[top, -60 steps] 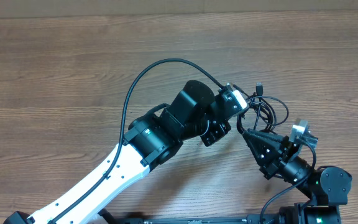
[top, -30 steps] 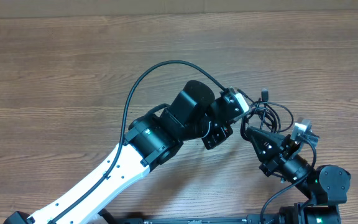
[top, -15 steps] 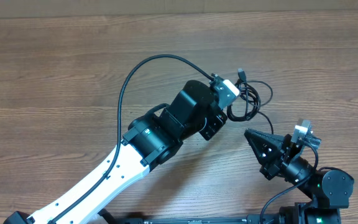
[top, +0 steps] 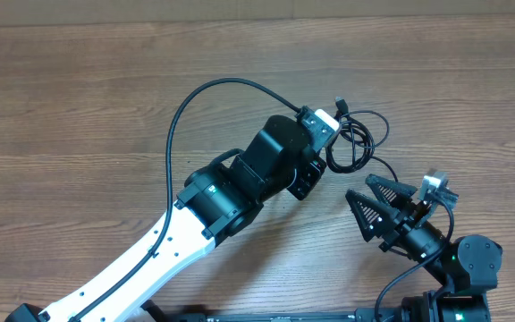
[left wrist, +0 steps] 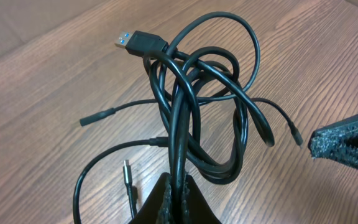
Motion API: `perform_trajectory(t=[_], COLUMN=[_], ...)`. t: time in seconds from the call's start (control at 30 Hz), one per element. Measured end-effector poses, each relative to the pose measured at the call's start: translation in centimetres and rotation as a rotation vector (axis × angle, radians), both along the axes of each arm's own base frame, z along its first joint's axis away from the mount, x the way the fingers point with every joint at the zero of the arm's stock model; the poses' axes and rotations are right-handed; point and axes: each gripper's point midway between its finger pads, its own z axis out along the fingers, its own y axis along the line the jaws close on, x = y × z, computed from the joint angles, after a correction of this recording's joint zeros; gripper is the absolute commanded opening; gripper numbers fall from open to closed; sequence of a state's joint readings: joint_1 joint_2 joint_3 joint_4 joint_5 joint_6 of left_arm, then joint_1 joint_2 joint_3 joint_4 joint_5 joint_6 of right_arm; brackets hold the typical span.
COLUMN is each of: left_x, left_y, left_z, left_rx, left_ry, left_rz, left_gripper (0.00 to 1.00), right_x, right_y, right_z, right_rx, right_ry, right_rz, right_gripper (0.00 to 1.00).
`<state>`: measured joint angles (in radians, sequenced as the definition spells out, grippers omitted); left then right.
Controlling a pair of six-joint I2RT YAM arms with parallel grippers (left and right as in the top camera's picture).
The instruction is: Untangle cables
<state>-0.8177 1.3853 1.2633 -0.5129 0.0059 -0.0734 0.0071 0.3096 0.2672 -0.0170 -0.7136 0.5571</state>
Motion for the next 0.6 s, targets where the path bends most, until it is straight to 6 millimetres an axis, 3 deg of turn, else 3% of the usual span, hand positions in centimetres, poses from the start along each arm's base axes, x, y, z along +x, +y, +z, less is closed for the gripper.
perform_trajectory(t=[0.23,0.57,0.6], left_x=[-1.1,-3.8,-4.0], left_y=[0.1,-2.6,-2.7], left_z=[-1.0,-0.6,-0.6], left_rx=[0.012,-0.02,-0.021], left_ry=[0.063,0.077,0.078], left_rz=[-0.009,-0.098,-0.103], left_gripper=[0.04,0.04,0.04], right_x=[0.2,0.6,0.7], right_y=[-0.2,-0.8,-0.9], right_z=[-0.7,-1.7,-1.9], right_rx=[-0.063,-0.101,-0.104], right_ry=[-0.021,-0.001,0.006], right_rz=[-0.017,-0.056,-0.063], right_gripper=[0.75,0.69,0.65])
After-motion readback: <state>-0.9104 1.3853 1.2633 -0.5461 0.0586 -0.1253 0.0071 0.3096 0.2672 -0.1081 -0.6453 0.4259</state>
